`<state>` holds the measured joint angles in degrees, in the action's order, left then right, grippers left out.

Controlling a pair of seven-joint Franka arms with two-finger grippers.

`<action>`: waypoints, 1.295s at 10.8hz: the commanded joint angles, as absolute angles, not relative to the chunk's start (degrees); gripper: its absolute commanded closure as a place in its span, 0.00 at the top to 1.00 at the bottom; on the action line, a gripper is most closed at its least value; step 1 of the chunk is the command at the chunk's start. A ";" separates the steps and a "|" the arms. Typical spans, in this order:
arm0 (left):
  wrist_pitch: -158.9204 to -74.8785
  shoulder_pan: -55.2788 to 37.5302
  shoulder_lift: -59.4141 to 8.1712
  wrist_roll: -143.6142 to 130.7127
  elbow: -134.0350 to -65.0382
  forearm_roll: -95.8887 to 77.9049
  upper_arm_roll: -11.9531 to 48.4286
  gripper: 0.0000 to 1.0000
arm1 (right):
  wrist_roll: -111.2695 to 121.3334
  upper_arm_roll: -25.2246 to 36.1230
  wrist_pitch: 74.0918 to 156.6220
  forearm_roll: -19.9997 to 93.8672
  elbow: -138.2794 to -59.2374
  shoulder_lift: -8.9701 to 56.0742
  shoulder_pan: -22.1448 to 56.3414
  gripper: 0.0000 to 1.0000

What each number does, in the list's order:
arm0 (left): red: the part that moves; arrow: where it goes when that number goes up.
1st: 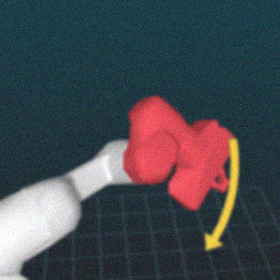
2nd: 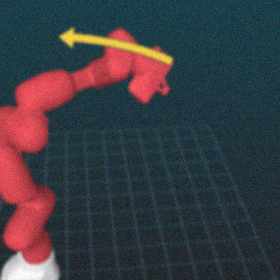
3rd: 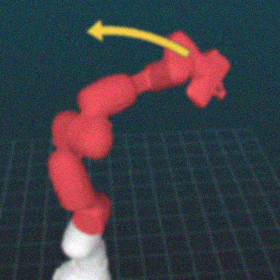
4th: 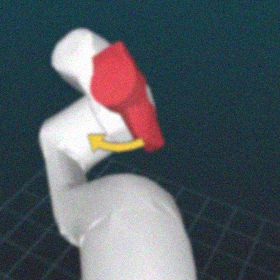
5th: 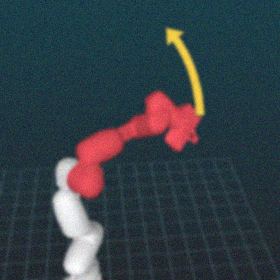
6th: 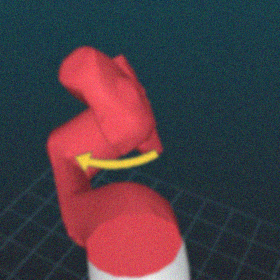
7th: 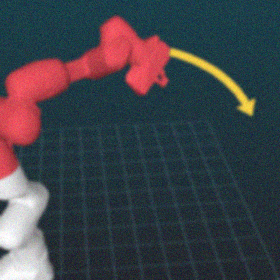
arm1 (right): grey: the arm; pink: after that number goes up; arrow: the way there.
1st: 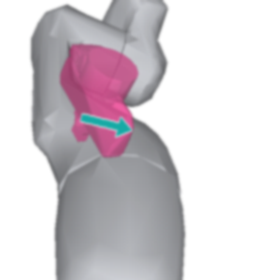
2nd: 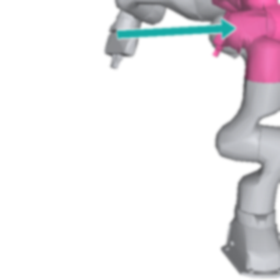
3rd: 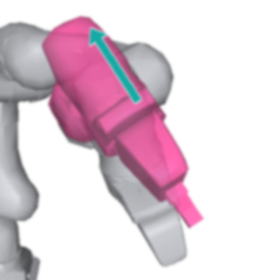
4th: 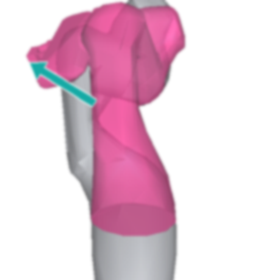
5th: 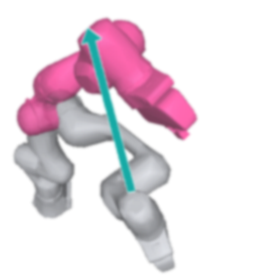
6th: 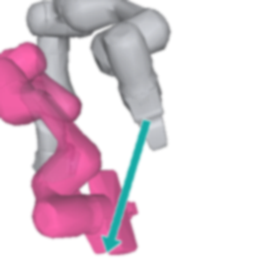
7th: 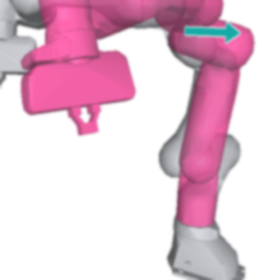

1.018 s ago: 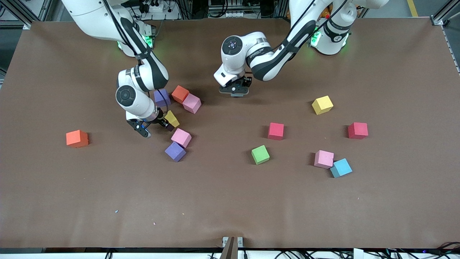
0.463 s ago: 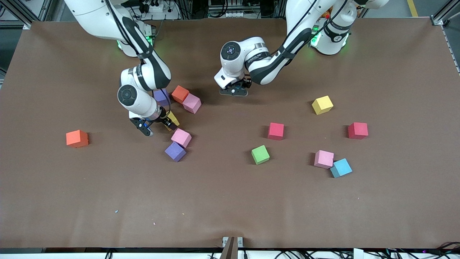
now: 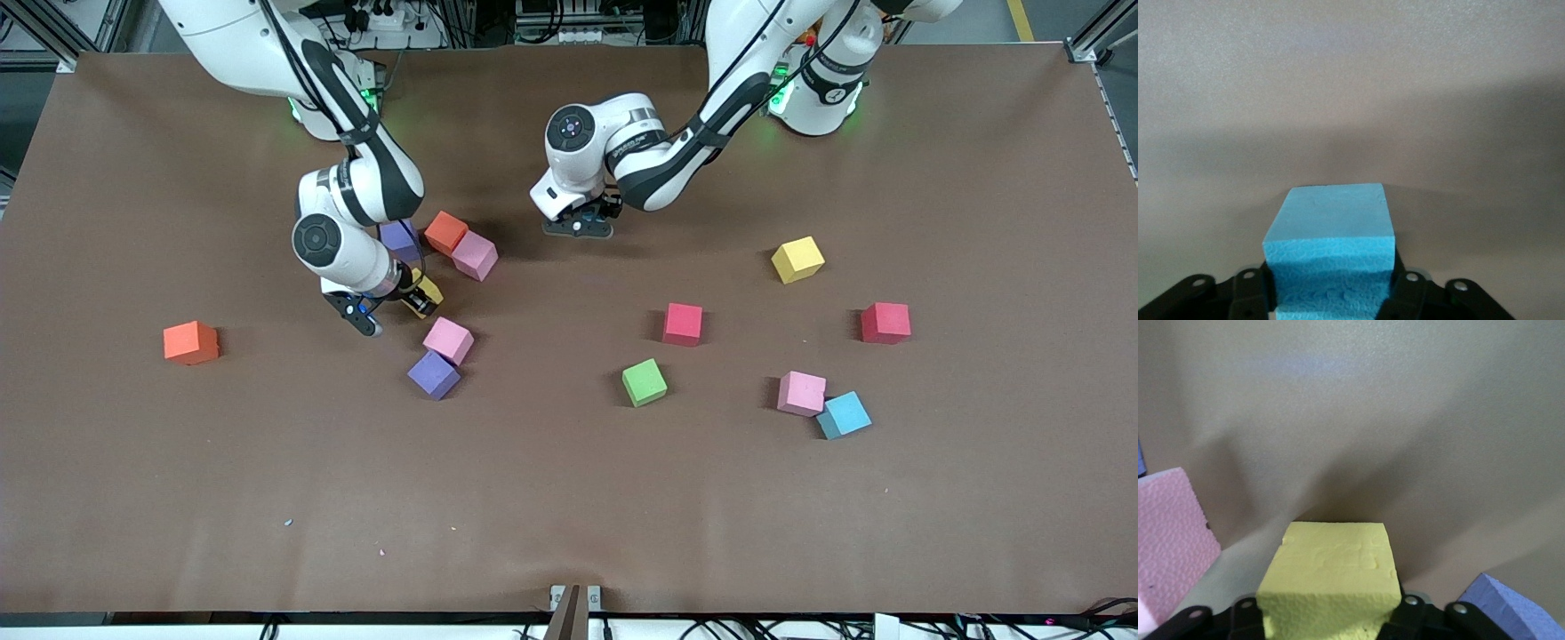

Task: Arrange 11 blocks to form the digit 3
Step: 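Carry the cyan block to the table middle and set it down with the left gripper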

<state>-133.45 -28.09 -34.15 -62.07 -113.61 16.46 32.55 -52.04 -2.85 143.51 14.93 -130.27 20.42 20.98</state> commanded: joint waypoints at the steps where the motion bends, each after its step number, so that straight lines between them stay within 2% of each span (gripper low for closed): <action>1: -133.77 -28.48 -34.81 -63.28 -112.76 17.58 32.34 1.00 | -46.26 -2.90 140.46 16.26 -129.12 19.69 20.92 0.26; 3: -133.51 -28.04 -32.79 -63.37 -112.59 17.05 32.43 1.00 | -39.23 -2.73 136.07 16.26 -127.01 19.43 20.13 0.13; 4: -133.42 -27.78 -31.39 -64.33 -112.59 16.88 32.43 1.00 | -37.20 -2.72 135.79 16.17 -126.65 18.12 20.13 0.13; 7: -131.23 -26.03 -25.51 -66.36 -112.41 16.79 32.34 1.00 | -29.75 -2.72 135.79 15.65 -125.78 15.39 20.39 0.00; 11: -128.41 -15.06 -22.06 -57.88 -112.50 16.96 32.34 1.00 | -19.90 -2.81 135.88 14.95 -124.72 11.70 20.57 0.00; 14: -128.84 -6.80 -24.42 -45.57 -111.63 17.31 32.34 1.00 | 3.37 -2.99 132.91 14.06 -124.54 7.84 20.74 0.00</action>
<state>-128.77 -10.30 -23.48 -50.39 -111.61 16.46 31.72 -4.92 -2.80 135.30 14.45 -123.91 11.23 20.84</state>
